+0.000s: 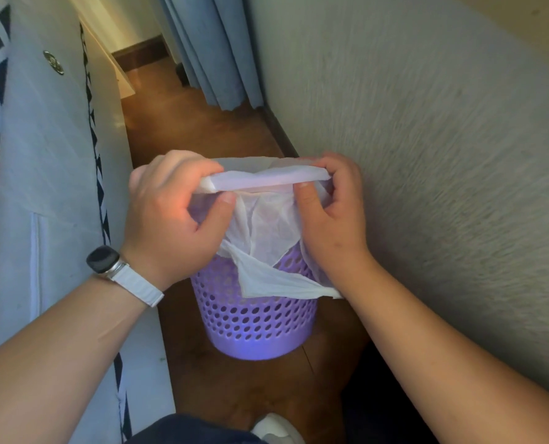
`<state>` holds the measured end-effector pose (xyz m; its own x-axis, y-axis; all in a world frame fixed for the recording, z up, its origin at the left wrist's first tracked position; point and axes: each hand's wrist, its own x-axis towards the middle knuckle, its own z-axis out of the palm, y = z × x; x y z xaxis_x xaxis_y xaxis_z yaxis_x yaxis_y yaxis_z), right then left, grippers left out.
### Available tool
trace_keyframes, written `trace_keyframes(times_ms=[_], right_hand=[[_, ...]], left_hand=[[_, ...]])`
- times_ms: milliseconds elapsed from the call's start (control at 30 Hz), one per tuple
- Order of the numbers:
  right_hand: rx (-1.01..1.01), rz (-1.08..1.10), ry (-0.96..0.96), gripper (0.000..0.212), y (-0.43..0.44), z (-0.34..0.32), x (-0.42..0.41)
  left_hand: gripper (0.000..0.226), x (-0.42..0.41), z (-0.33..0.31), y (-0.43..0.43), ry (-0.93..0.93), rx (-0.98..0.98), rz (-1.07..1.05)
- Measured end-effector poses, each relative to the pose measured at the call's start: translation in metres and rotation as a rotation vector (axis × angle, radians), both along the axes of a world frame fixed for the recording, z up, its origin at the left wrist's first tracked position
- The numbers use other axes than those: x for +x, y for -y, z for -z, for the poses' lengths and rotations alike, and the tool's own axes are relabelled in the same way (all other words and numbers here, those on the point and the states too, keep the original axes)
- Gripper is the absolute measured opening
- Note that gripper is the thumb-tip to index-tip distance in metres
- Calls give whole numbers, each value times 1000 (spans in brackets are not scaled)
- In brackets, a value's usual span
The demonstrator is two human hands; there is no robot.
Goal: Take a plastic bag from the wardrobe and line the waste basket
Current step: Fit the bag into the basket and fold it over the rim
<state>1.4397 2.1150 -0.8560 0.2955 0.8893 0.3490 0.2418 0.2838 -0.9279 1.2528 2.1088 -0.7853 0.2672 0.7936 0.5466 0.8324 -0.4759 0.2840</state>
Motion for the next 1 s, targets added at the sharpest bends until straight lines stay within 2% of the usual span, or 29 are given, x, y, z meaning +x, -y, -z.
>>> trace_keyframes(times_ms=[100, 200, 400, 667, 867, 1000], right_hand=[[37, 42, 126, 29, 1, -3, -6], [30, 49, 242, 30, 5, -8, -13], [16, 24, 326, 32, 17, -19, -24], [20, -15, 286, 36, 13, -18, -16], [-14, 27, 121, 41, 4, -8, -4], [-18, 47, 54, 33, -2, -6, 3]], left_hand=[[35, 8, -2, 6, -72, 3, 0], [31, 18, 6, 11, -148, 22, -50], [26, 24, 10, 15, -138, 14, -80], [18, 18, 6, 8, -41, -34, -55], [20, 7, 2, 1, 34, -30, -60], [24, 3, 4, -3, 113, -70, -19]])
